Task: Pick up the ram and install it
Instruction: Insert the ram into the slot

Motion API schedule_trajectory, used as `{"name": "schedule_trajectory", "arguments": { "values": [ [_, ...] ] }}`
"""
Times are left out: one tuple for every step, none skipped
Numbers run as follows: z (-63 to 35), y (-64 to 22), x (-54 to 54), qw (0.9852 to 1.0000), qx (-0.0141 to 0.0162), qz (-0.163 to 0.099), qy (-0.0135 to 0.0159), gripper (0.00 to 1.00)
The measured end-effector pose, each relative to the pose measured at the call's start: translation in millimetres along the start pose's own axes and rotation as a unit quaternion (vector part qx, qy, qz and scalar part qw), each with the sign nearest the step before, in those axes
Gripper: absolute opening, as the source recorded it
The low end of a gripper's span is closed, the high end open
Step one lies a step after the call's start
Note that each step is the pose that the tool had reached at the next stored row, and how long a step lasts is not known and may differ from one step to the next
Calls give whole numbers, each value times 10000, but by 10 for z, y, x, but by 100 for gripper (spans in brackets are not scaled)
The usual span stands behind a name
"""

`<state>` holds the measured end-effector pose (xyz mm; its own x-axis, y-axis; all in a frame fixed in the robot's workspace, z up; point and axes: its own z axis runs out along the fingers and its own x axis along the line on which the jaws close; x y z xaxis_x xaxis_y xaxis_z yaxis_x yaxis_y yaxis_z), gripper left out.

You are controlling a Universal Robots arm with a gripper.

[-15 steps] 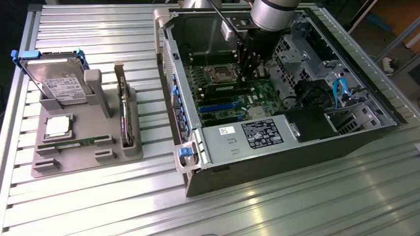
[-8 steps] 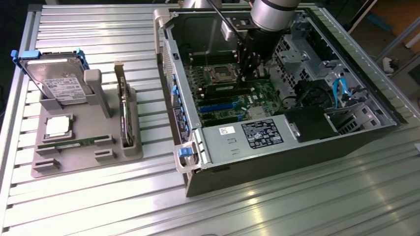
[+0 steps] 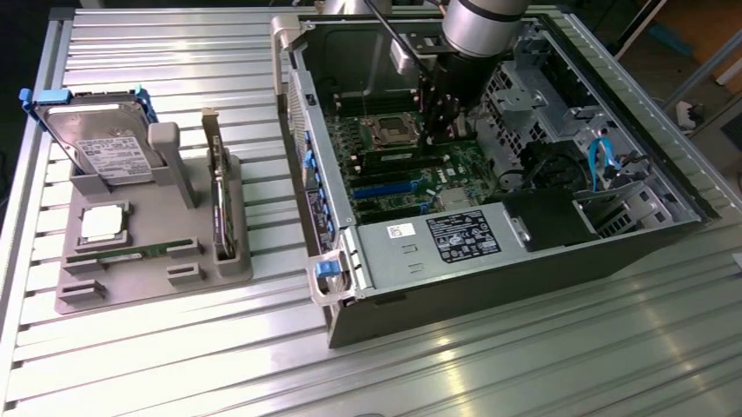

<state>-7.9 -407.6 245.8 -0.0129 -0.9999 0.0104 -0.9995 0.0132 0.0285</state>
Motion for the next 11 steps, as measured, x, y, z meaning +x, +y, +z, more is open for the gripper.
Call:
{"name": "schedule_trajectory", "arguments": {
  "values": [
    [0, 0, 0, 10000, 0, 0, 0, 12],
    [0, 0, 0, 10000, 0, 0, 0, 12],
    [0, 0, 0, 10000, 0, -3, 0, 12],
    [0, 0, 0, 10000, 2, -26, 1, 12],
    [0, 0, 0, 10000, 2, -46, 1, 12],
    [0, 0, 0, 10000, 4, -62, 1, 12],
    [0, 0, 0, 10000, 5, -82, 2, 12],
    [0, 0, 0, 9999, 8, -108, 3, 12],
    [0, 0, 0, 9999, 9, -121, 3, 12],
    [0, 0, 0, 9999, 10, -125, 3, 12],
    [0, 0, 0, 9999, 11, -129, 4, 12]
  ]
}}
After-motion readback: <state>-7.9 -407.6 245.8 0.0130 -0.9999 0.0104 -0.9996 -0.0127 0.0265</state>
